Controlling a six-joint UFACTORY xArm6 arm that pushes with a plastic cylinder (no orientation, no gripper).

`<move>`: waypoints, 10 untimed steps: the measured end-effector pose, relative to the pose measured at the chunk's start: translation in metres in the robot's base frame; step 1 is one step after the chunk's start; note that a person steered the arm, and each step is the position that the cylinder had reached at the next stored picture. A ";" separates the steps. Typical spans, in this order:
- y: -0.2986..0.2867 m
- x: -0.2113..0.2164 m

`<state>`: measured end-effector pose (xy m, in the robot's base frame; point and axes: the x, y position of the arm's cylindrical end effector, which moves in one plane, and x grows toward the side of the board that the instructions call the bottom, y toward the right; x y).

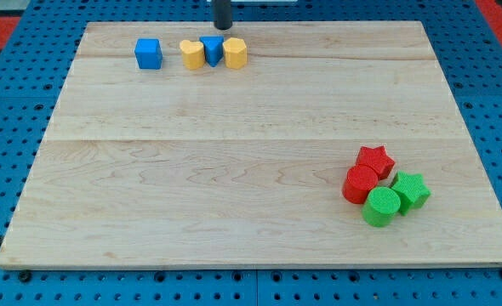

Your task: Separate the blue triangle from the yellow blocks

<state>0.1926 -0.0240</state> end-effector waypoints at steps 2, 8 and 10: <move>0.173 0.049; -0.028 0.035; -0.032 0.102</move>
<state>0.2949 -0.0564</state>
